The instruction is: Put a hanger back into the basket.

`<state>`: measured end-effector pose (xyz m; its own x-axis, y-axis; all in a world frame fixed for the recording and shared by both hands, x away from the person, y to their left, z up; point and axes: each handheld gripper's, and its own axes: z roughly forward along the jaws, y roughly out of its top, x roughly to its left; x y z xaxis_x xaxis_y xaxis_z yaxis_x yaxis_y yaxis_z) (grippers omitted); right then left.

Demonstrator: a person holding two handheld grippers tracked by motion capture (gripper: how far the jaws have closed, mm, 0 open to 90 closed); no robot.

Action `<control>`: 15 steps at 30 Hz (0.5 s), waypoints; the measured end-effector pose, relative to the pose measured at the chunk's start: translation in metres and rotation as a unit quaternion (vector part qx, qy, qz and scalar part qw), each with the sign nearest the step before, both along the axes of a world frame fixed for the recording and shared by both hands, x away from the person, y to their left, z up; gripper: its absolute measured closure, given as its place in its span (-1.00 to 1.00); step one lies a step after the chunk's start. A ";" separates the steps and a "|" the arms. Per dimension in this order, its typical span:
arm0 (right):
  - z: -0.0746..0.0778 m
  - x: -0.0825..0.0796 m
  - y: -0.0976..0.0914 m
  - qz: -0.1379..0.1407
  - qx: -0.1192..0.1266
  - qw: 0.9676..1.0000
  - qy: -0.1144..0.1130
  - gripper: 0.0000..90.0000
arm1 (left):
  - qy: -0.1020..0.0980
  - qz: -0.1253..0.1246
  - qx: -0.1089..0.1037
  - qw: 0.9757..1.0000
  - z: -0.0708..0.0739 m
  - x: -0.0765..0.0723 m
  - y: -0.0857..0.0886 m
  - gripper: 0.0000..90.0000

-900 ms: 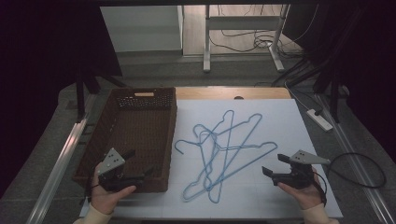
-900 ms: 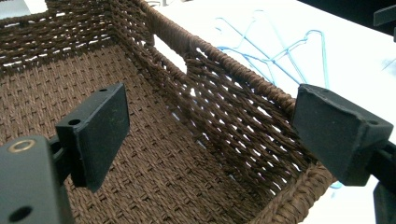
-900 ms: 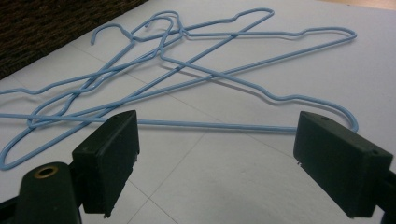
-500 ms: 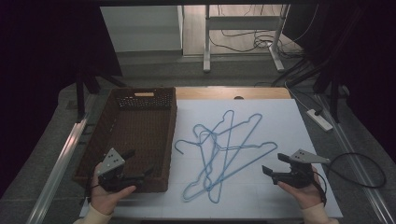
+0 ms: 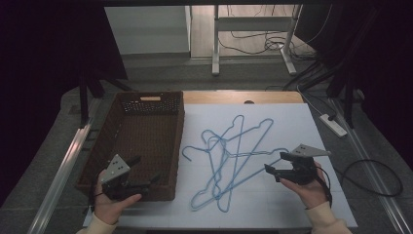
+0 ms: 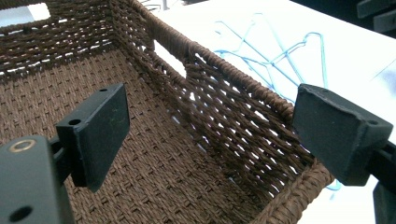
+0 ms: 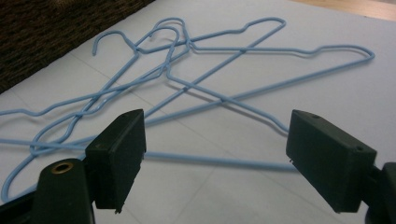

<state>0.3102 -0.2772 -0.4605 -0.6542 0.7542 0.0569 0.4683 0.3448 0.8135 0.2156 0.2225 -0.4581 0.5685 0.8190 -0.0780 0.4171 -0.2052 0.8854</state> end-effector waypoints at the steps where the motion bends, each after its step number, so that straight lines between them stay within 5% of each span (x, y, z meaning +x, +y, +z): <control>1: 0.001 0.002 0.003 0.002 -0.003 1.000 0.001 -0.52 | 0.000 -0.001 0.001 1.000 0.000 0.000 0.000 -0.72; 15: 0.003 0.034 0.044 0.022 -0.021 0.999 0.025 -0.42 | -0.002 -0.001 0.004 1.000 0.000 0.000 -0.002 -0.71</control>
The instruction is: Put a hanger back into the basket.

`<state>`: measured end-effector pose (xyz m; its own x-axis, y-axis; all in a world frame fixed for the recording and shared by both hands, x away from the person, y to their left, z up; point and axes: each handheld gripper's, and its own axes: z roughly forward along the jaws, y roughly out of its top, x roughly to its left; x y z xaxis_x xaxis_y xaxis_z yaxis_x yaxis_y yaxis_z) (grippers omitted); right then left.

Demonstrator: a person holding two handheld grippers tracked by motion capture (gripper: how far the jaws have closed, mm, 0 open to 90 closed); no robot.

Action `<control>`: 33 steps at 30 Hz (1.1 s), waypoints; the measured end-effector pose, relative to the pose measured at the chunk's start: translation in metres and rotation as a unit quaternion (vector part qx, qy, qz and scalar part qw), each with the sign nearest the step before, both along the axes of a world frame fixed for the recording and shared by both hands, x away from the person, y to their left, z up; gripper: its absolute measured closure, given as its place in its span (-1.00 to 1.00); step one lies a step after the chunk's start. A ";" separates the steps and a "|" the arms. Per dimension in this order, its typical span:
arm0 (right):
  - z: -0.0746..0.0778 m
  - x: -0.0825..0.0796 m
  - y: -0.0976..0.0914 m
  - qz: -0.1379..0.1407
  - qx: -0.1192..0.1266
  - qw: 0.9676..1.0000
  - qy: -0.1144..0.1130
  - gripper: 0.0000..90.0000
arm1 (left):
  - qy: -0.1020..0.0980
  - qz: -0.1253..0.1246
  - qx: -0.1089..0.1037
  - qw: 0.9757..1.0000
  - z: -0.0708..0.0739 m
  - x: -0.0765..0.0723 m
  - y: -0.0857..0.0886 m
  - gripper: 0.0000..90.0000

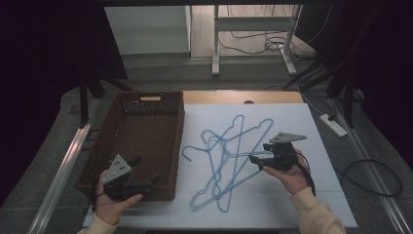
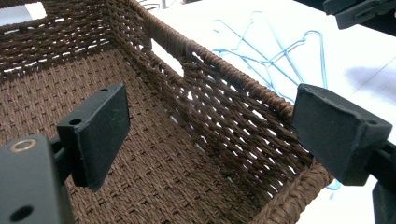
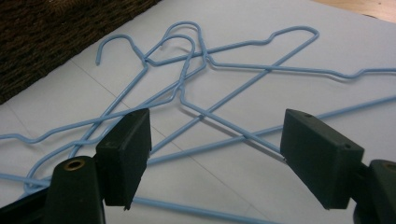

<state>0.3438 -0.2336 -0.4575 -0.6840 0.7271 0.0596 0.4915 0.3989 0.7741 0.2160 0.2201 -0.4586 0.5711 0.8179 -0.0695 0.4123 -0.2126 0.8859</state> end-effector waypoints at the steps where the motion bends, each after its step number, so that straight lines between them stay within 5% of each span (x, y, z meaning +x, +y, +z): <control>1: 0.000 0.000 0.000 0.000 0.000 1.000 0.000 -0.42 | 0.000 0.000 0.000 1.000 0.000 0.000 0.000 -0.71; 13: -0.002 0.023 0.023 -0.003 -0.009 1.000 0.023 -0.35 | -0.005 -0.005 -0.002 1.000 0.003 0.001 -0.002 -0.71; 33: -0.035 0.071 0.101 0.012 -0.081 0.993 0.085 -0.07 | -0.008 -0.009 -0.005 1.000 0.006 0.000 -0.002 -0.71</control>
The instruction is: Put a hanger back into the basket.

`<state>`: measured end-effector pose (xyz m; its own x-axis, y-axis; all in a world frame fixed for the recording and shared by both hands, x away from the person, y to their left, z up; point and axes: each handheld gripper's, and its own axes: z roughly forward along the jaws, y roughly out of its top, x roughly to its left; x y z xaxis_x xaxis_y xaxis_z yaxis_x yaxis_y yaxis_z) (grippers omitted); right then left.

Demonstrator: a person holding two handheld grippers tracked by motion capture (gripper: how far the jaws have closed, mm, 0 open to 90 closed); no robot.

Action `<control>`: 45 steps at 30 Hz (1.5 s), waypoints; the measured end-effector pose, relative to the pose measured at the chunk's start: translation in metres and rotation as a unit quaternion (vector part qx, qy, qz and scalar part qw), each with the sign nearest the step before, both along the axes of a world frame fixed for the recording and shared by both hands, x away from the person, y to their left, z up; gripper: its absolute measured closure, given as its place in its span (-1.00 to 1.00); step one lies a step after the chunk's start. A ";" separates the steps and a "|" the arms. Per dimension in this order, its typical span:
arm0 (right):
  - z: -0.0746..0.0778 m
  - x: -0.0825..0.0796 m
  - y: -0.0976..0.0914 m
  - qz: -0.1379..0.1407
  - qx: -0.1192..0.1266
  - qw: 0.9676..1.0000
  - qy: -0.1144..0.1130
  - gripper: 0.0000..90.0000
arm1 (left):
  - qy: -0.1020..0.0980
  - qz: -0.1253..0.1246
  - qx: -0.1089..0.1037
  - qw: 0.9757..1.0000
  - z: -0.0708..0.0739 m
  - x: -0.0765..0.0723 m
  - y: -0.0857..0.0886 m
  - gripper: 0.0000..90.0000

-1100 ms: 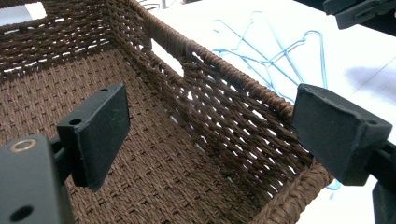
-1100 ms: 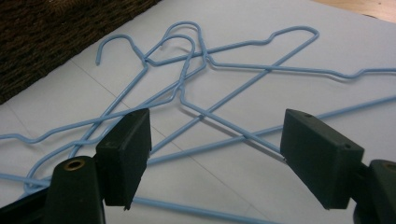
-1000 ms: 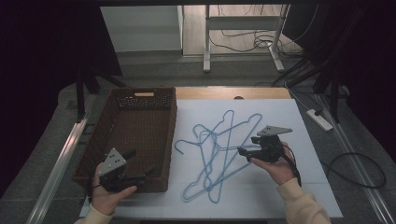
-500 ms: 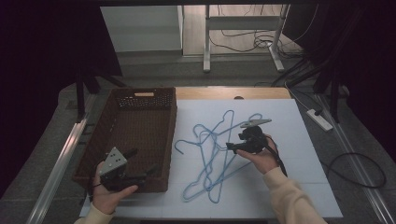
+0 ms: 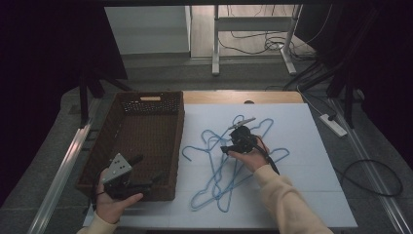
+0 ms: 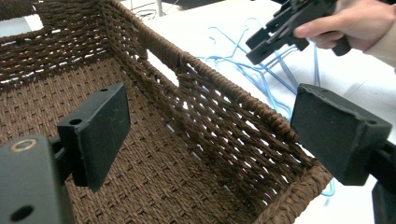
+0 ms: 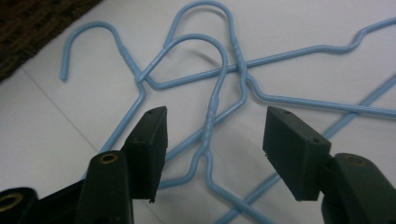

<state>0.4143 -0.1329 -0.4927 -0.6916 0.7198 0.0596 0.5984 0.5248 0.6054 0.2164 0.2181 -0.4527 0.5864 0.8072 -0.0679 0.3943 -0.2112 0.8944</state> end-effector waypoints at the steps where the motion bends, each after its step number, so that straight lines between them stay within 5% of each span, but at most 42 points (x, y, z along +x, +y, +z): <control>1: -0.002 0.003 0.003 -0.001 -0.006 1.000 0.006 -0.05 | 0.000 0.000 0.000 1.000 0.000 0.000 0.000 -0.71; 16: -0.014 0.014 0.012 -0.028 -0.007 0.997 0.069 0.55 | 0.000 0.001 -0.001 1.000 0.000 -0.001 0.001 -0.71; 22: -0.011 0.013 0.014 -0.039 -0.002 0.997 0.064 0.88 | -0.002 0.000 -0.001 1.000 0.001 -0.001 0.001 -0.71; 27: -0.011 0.013 0.012 -0.049 0.010 0.996 0.070 0.90 | -0.002 0.000 0.000 1.000 0.001 -0.001 0.001 -0.71; 39: -0.001 0.004 0.009 -0.048 0.022 0.998 0.030 0.92 | -0.002 -0.008 0.001 1.000 0.009 -0.006 -0.007 -0.71; 45: 0.010 -0.009 0.002 -0.046 0.045 0.998 0.004 0.92 | 0.012 -0.023 0.011 1.000 0.022 -0.009 -0.026 -0.68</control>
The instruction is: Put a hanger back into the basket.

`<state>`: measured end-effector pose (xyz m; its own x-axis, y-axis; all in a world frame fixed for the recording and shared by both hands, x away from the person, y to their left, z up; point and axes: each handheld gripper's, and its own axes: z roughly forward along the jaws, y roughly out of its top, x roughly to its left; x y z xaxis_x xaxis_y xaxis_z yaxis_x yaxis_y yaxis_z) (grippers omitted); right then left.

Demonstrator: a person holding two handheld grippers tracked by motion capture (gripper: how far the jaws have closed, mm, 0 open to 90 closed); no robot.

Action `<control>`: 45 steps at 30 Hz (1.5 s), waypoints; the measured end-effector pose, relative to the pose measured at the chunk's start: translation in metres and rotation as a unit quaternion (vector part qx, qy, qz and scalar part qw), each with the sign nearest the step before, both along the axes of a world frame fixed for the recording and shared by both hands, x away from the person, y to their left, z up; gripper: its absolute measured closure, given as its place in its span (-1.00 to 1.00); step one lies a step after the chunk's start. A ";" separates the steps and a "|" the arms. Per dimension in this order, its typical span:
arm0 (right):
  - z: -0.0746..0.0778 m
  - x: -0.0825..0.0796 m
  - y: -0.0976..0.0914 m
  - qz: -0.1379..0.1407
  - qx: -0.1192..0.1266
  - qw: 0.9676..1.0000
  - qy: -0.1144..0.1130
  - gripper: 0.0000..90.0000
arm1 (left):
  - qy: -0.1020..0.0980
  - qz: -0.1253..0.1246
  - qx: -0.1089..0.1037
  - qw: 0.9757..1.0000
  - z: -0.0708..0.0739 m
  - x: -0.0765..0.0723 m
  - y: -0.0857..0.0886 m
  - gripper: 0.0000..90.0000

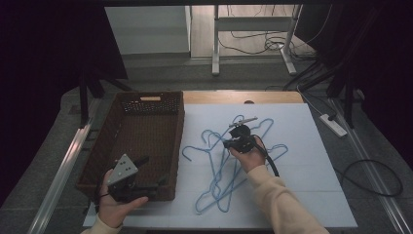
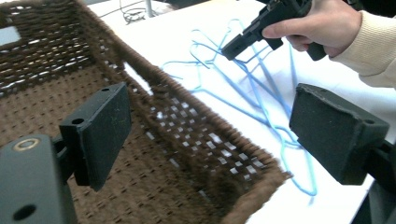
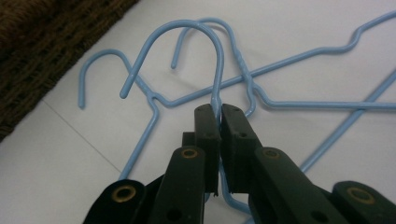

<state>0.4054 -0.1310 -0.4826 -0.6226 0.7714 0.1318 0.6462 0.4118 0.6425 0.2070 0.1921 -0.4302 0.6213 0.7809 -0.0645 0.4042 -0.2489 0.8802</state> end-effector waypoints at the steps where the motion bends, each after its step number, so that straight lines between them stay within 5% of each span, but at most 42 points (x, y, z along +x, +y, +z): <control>1: 0.002 -0.002 -0.001 0.000 0.003 1.000 -0.003 0.92 | 0.005 -0.001 0.000 1.000 0.001 0.000 -0.002 -0.67; 20: 0.026 -0.026 -0.019 0.008 0.045 0.998 -0.054 0.92 | 0.078 -0.057 0.028 0.995 0.007 0.019 -0.076 -0.60; 26: 0.028 -0.028 -0.022 0.008 0.050 0.997 -0.058 0.92 | 0.098 -0.065 0.049 0.992 -0.005 0.031 -0.105 -0.58; 38: 0.030 -0.031 -0.026 0.008 0.056 0.996 -0.062 0.92 | 0.145 -0.077 0.112 0.980 -0.040 0.067 -0.162 -0.44; 45: 0.029 -0.032 -0.026 0.009 0.059 0.996 -0.062 0.92 | 0.157 -0.058 0.118 0.979 -0.056 0.086 -0.171 -0.32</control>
